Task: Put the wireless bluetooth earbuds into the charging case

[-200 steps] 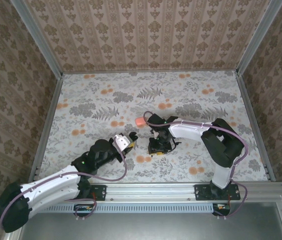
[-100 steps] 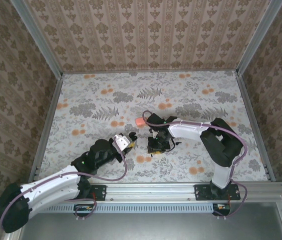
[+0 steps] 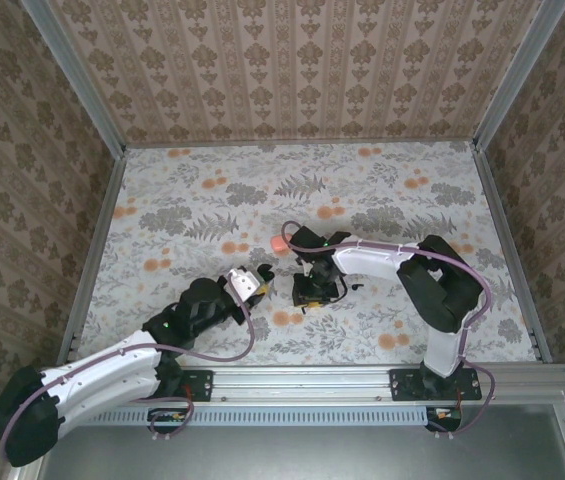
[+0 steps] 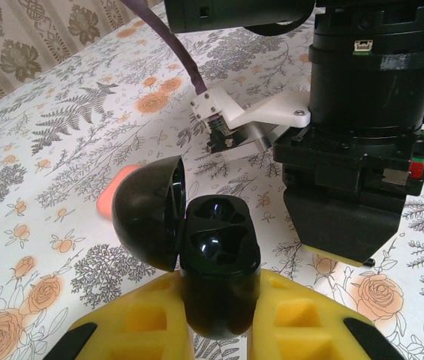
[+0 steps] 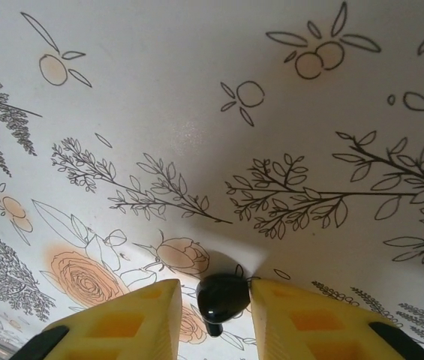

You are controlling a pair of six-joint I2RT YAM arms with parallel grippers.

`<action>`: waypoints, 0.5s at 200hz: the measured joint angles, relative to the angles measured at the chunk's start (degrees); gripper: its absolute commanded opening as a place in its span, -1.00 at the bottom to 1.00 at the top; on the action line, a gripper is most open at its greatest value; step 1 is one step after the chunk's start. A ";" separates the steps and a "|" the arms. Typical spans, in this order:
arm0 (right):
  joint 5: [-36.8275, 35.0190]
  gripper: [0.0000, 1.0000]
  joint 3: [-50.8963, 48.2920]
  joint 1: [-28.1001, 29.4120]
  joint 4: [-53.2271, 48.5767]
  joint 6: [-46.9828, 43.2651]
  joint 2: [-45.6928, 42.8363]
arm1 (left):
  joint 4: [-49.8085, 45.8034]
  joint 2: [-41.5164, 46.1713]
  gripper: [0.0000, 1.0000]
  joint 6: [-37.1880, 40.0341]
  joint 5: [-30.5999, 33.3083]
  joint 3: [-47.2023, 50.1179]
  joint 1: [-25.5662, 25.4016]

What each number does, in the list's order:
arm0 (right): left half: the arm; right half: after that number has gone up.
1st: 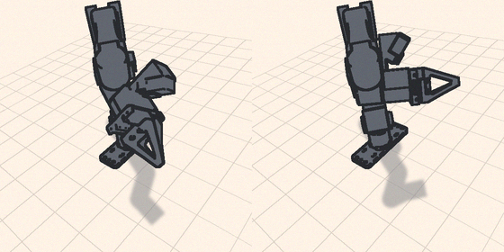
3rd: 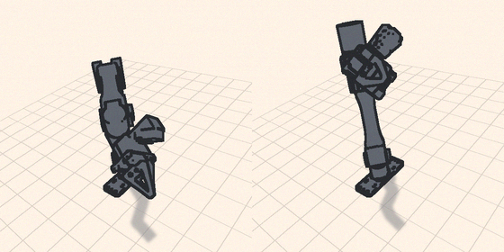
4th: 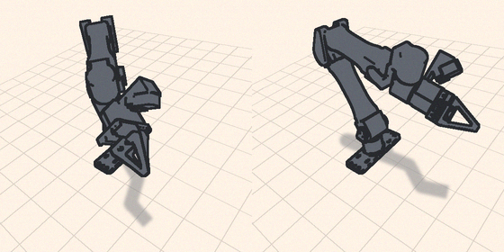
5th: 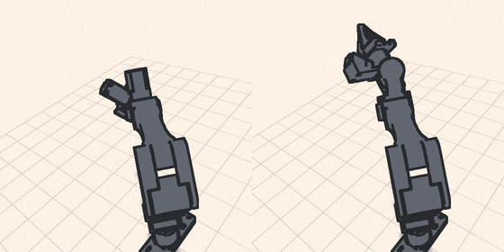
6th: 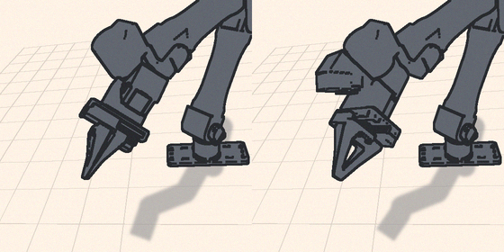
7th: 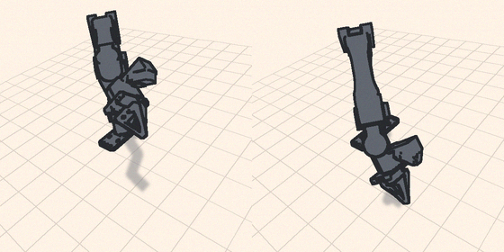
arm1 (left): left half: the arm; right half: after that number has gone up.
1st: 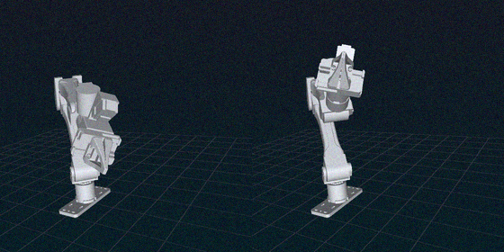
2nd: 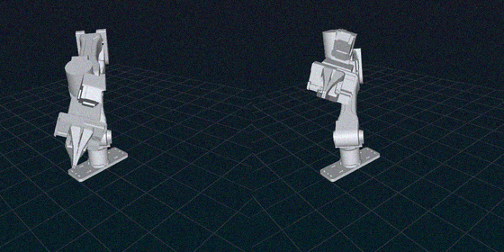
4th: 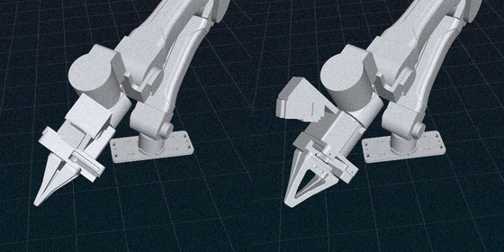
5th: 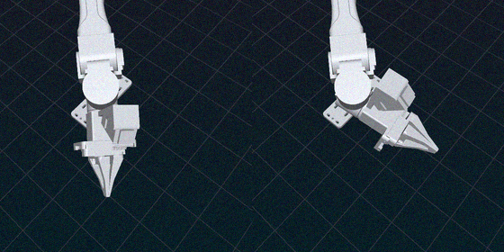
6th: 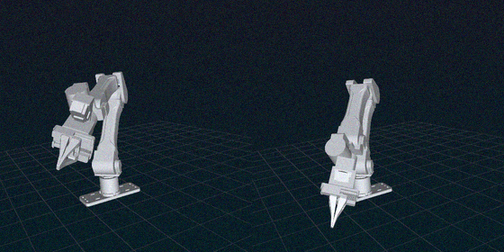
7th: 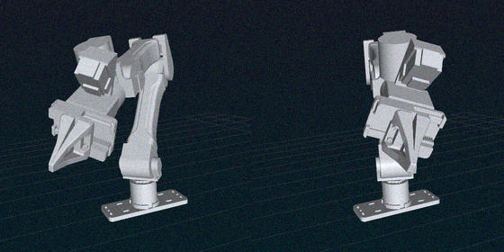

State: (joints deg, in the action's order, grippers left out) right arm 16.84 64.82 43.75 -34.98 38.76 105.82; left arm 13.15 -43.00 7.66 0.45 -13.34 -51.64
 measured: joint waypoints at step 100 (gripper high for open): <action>-2.99 -0.52 -0.68 0.92 0.44 0.09 -0.74 | 0.11 -0.11 -0.69 0.00 -0.24 0.57 0.42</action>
State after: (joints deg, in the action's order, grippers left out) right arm 13.85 64.14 44.66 -34.54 38.85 105.08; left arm 13.26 -43.11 7.66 0.21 -12.78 -51.22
